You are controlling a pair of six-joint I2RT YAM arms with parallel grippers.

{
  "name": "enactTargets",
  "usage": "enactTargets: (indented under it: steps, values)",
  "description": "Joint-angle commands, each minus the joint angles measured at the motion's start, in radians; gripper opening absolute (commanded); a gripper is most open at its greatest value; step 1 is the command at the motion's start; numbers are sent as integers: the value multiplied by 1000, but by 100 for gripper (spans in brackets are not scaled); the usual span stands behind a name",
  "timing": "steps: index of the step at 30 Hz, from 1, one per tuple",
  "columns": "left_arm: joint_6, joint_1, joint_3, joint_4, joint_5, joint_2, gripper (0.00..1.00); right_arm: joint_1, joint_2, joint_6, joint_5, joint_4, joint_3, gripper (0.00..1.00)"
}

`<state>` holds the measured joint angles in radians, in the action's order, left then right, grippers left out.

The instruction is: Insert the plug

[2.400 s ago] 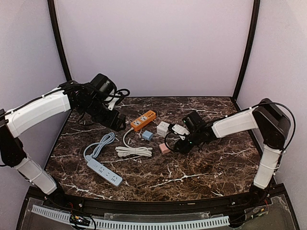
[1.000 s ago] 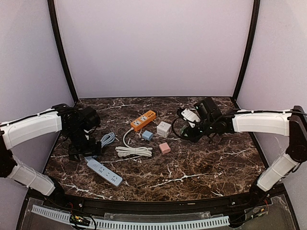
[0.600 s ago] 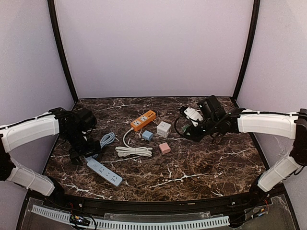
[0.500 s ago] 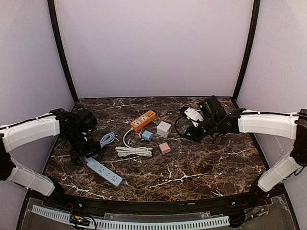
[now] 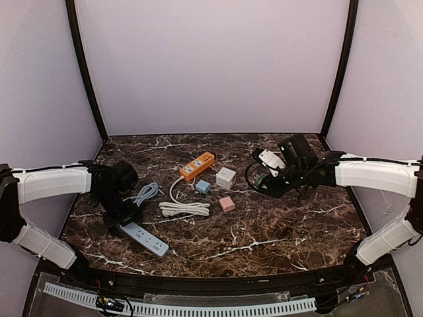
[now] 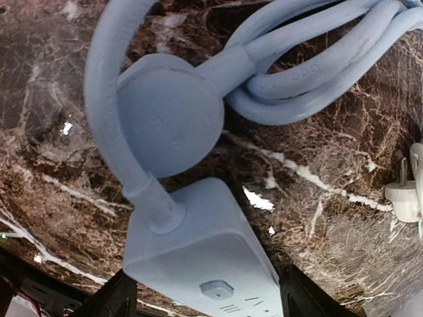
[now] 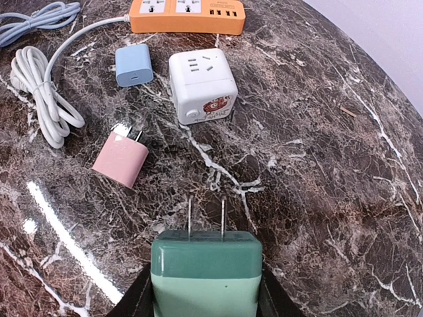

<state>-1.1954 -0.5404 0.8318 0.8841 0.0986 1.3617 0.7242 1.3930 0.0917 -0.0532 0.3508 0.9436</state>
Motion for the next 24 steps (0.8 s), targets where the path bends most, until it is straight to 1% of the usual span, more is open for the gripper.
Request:
enactTargets:
  steps: [1, 2, 3, 4, 5, 6, 8, 12, 17, 21, 24]
  values:
    - [-68, 7, -49, -83, 19, 6, 69, 0, -43, -10, -16, 9, -24, 12]
    - [-77, 7, -56, -99, 22, 6, 58, 0, -48, -11, -17, 12, -27, 12]
    - [-80, 7, -57, -106, 25, 8, 52, -1, -52, -11, -19, 14, -30, 12]
    - [-86, 6, -56, -117, 30, 10, 42, 0, -57, -12, -20, 16, -34, 12]
    - [-89, 5, -53, -122, 34, 10, 38, 0, -61, -12, -23, 18, -36, 12]
    - [-96, 5, -45, -128, 41, 10, 30, 0, -64, -12, -24, 20, -39, 12]
    - [-114, -1, -27, -130, 52, 8, 23, 0, -69, -12, -26, 26, -44, 12]
    - [-174, -44, 27, -138, 79, 19, 19, 0, -77, -16, -30, 31, -49, 12]
    - [-237, -112, 90, -182, 120, 94, 19, 0, -78, -32, -33, 26, -64, 12]
    - [-290, -140, 105, -290, 179, 192, 18, -1, -76, -48, -27, 26, -76, 12]
    - [-295, -158, 149, -319, 203, 295, 18, 0, -83, -48, -27, 31, -82, 12]
